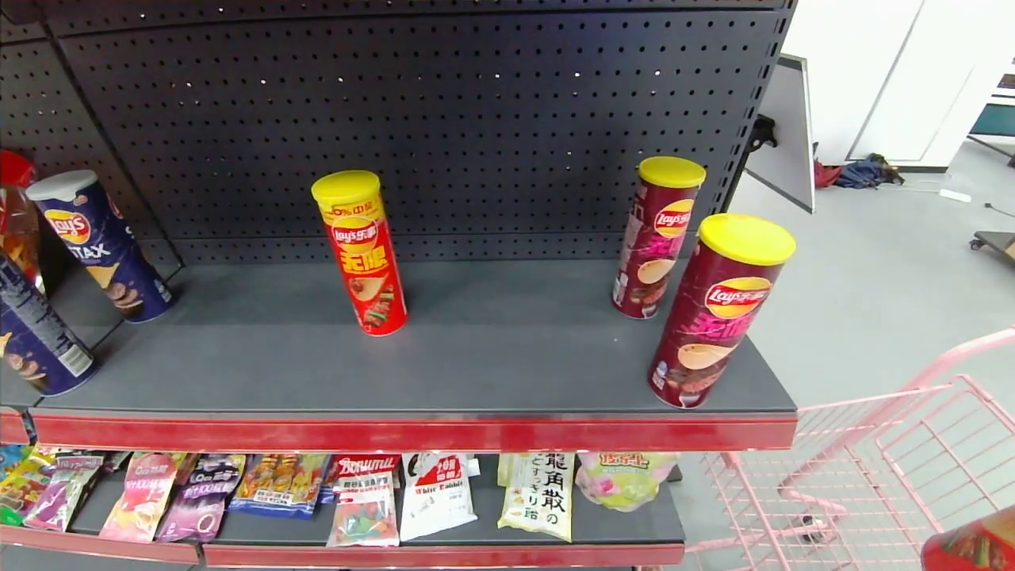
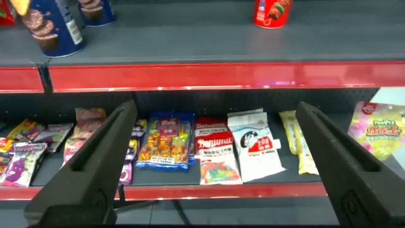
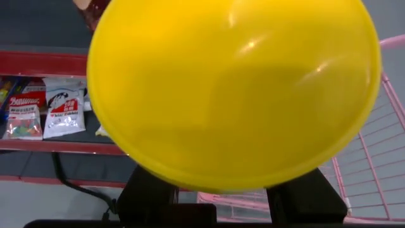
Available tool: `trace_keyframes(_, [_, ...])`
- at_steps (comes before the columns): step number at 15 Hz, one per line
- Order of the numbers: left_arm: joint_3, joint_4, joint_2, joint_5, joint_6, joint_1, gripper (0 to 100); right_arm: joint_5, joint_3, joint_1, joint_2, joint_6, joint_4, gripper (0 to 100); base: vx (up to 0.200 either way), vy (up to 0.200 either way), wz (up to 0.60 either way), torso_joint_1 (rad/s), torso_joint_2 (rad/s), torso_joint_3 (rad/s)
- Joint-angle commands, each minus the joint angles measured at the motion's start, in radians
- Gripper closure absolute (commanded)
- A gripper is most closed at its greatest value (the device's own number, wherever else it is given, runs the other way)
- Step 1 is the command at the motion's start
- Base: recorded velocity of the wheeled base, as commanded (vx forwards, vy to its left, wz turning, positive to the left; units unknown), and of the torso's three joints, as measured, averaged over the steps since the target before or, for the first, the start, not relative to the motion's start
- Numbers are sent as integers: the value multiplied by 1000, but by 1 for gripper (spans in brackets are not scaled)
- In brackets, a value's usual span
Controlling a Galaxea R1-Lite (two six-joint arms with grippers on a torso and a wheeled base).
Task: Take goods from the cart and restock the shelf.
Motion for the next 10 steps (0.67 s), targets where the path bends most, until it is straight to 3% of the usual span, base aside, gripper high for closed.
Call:
trace_keyframes(1, [0, 0, 1, 0, 0, 0, 0, 2, 27, 1, -54, -4, -1, 100, 0, 200, 0, -2, 7, 7])
trace_keyframes(10, [0, 0, 1, 0, 0, 0, 0, 36, 46, 17, -111, -12, 2, 100, 0, 200, 0, 5, 2, 2])
